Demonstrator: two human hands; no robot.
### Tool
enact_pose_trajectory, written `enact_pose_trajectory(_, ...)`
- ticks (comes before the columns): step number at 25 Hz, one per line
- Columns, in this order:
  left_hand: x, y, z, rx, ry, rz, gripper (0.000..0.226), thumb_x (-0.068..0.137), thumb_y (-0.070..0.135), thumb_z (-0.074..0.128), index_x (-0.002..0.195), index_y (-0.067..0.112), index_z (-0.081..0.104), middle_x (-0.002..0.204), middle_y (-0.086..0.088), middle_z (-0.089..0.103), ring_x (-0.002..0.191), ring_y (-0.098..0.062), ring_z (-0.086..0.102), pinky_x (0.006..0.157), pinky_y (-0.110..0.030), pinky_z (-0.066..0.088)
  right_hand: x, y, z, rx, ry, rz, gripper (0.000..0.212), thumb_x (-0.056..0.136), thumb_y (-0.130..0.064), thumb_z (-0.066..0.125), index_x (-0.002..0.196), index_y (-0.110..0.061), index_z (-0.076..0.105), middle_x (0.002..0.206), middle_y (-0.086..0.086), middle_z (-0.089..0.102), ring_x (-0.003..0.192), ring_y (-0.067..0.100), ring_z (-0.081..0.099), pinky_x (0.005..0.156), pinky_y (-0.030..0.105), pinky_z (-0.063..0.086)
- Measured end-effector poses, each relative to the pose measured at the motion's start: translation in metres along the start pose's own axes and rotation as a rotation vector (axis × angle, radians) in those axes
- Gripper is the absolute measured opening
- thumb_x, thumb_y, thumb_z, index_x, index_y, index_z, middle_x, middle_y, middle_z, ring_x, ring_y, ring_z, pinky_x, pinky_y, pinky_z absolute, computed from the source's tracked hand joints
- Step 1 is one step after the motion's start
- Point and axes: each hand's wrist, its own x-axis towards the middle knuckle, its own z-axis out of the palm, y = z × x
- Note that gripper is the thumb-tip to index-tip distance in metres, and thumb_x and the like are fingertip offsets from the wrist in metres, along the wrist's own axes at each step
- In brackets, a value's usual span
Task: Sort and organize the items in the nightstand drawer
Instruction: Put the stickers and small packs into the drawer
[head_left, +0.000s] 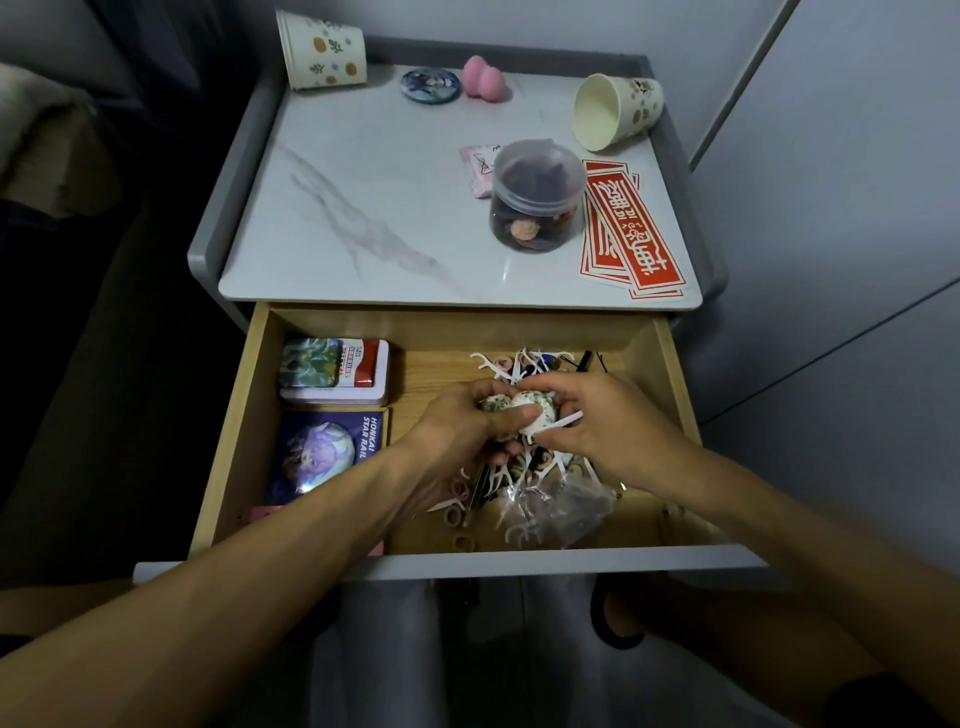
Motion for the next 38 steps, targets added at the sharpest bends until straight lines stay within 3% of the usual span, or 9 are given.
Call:
enact_pose_trajectory(8, 0.001, 0.005, -0.005, 0.02, 0.138, 0.042, 0.008, 0.089, 0.013, 0.068, 0.096, 0.011, 0.065, 0.064, 0.006, 0.071, 0.05, -0.003, 0.062, 0.046, -0.018, 0.047, 0.006, 0.025, -0.019, -0.208, -0.249, 0.146, 0.047, 0.081, -0.016, 0.078, 0.126, -0.019, 0.064, 0.101, -0.007, 0.069, 0.087, 0.002, 0.063, 0.072, 0.009, 0.047)
enact_pose_trajectory(12, 0.0, 0.005, -0.006, 0.04, 0.09, -0.005, 0.019, 0.089, 0.016, 0.068, 0.106, 0.007, 0.065, 0.065, 0.004, 0.07, 0.053, -0.007, 0.058, 0.047, -0.019, 0.046, 0.007, 0.025, -0.016, -0.411, -0.025, 0.063, 0.033, 0.085, -0.035, 0.073, 0.117, -0.026, 0.07, 0.118, -0.005, 0.068, 0.094, 0.007, 0.062, 0.087, 0.026, 0.048)
enact_pose_trajectory(14, 0.001, 0.002, -0.005, 0.03, 0.07, -0.028, 0.022, 0.089, 0.016, 0.068, 0.109, 0.006, 0.064, 0.067, 0.001, 0.069, 0.056, -0.01, 0.056, 0.047, -0.019, 0.044, 0.009, 0.016, -0.016, -0.247, 0.043, 0.026, 0.025, 0.091, -0.032, 0.066, 0.115, -0.024, 0.07, 0.109, -0.008, 0.07, 0.084, 0.001, 0.062, 0.079, 0.02, 0.047)
enact_pose_trajectory(18, 0.001, 0.001, -0.005, -0.018, 0.054, -0.038, 0.025, 0.09, 0.014, 0.067, 0.112, 0.004, 0.064, 0.067, 0.0, 0.068, 0.056, -0.011, 0.057, 0.047, -0.02, 0.045, 0.006, 0.0, -0.005, 0.367, -0.101, 0.132, 0.016, 0.096, -0.019, 0.06, 0.111, -0.018, 0.067, 0.094, -0.001, 0.073, 0.075, 0.013, 0.071, 0.063, 0.02, 0.053)
enact_pose_trajectory(21, -0.002, 0.003, -0.003, -0.1, 0.015, -0.072, 0.022, 0.094, 0.013, 0.061, 0.112, 0.001, 0.064, 0.085, -0.01, 0.071, 0.066, -0.015, 0.064, 0.056, -0.022, 0.053, 0.005, -0.003, 0.003, 0.353, -0.034, 0.159, 0.015, 0.088, -0.011, 0.07, 0.102, -0.016, 0.068, 0.085, 0.003, 0.074, 0.065, 0.009, 0.068, 0.055, 0.016, 0.051)
enact_pose_trajectory(26, 0.001, 0.009, -0.006, -0.511, -0.088, -0.117, 0.029, 0.098, 0.0, 0.045, 0.124, -0.009, 0.055, 0.125, -0.027, 0.06, 0.112, -0.034, 0.064, 0.094, -0.043, 0.055, 0.006, -0.009, 0.0, 0.034, 0.297, 0.01, 0.014, 0.082, -0.019, 0.077, 0.093, -0.021, 0.069, 0.077, -0.018, 0.063, 0.068, -0.01, 0.062, 0.056, 0.007, 0.048)
enact_pose_trajectory(30, -0.001, 0.012, -0.011, -0.577, -0.108, -0.078, 0.03, 0.097, -0.002, 0.049, 0.124, -0.011, 0.056, 0.126, -0.026, 0.061, 0.114, -0.034, 0.064, 0.087, -0.041, 0.057, 0.006, -0.015, 0.005, 0.094, 0.262, -0.08, 0.015, 0.083, -0.025, 0.075, 0.098, -0.022, 0.073, 0.086, -0.019, 0.066, 0.081, -0.003, 0.066, 0.072, 0.017, 0.056)
enact_pose_trajectory(35, -0.004, 0.015, -0.015, -0.55, -0.122, -0.073, 0.03, 0.091, 0.002, 0.058, 0.119, -0.01, 0.059, 0.119, -0.024, 0.065, 0.107, -0.029, 0.067, 0.086, -0.036, 0.058, 0.014, -0.012, -0.001, 0.225, 0.185, -0.022, 0.024, 0.077, -0.027, 0.08, 0.097, -0.024, 0.066, 0.085, -0.006, 0.069, 0.077, 0.006, 0.068, 0.07, 0.024, 0.058)
enact_pose_trajectory(38, -0.004, 0.021, -0.018, -0.531, -0.102, -0.049, 0.034, 0.084, 0.005, 0.063, 0.115, -0.009, 0.06, 0.112, -0.021, 0.067, 0.098, -0.025, 0.068, 0.082, -0.033, 0.059, 0.022, -0.016, -0.01, 0.288, 0.049, -0.065, 0.04, 0.078, -0.023, 0.08, 0.115, -0.024, 0.062, 0.1, -0.005, 0.068, 0.081, 0.011, 0.067, 0.074, 0.026, 0.057)
